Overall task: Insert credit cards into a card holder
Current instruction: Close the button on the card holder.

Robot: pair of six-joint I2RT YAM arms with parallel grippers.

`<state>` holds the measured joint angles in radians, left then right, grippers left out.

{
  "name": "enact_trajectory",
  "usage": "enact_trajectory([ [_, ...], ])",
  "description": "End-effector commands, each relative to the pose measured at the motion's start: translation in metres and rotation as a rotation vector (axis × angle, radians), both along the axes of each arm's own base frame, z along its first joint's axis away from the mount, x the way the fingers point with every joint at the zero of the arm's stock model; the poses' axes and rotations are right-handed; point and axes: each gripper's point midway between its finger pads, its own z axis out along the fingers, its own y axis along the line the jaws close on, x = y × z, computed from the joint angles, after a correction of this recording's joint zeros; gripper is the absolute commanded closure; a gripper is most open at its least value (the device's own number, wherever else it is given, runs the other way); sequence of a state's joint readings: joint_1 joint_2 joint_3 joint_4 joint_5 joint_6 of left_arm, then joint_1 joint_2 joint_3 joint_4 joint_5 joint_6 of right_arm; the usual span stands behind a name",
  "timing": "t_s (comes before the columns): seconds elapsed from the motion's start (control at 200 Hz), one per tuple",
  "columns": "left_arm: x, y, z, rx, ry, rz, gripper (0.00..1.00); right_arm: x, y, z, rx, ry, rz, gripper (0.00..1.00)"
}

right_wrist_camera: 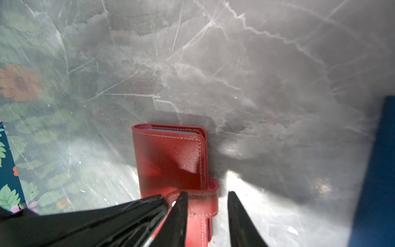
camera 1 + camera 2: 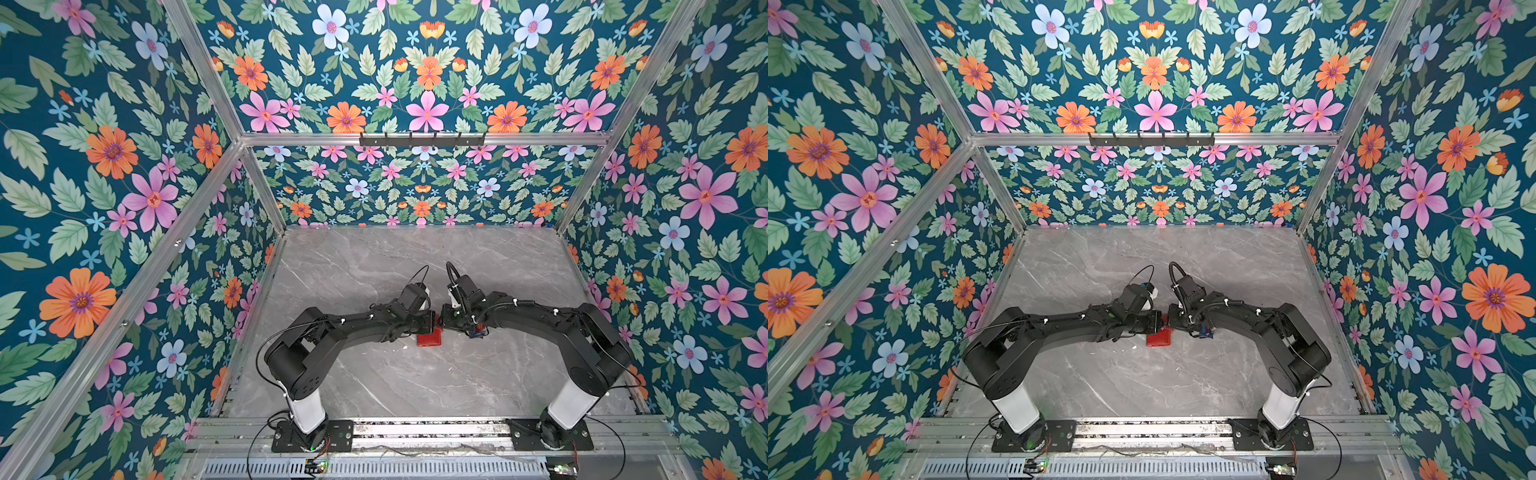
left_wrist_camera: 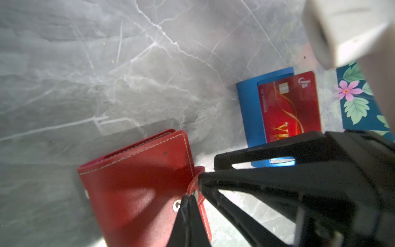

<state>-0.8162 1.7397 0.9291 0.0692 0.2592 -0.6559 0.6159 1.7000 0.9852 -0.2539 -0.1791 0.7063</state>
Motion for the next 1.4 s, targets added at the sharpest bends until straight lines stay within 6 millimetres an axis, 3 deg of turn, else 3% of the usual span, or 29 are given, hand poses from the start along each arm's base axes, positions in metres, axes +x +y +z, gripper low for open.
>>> enact_trajectory([
  [0.0,0.002,0.005,0.002,0.021,-0.014,0.011,1.00,-0.001,-0.007,0.001,-0.032,-0.006,-0.015,0.64],
  [0.41,-0.002,0.008,-0.005,0.032,-0.002,0.013,1.00,-0.001,-0.003,-0.006,-0.034,0.019,0.003,0.64],
  [0.79,0.001,0.000,0.004,-0.014,-0.023,0.000,0.71,-0.001,-0.003,-0.012,-0.042,0.030,0.003,0.66],
  [1.395,-0.003,-0.011,-0.011,-0.042,0.036,-0.029,0.74,-0.002,-0.004,-0.014,-0.043,0.034,0.004,0.67],
])
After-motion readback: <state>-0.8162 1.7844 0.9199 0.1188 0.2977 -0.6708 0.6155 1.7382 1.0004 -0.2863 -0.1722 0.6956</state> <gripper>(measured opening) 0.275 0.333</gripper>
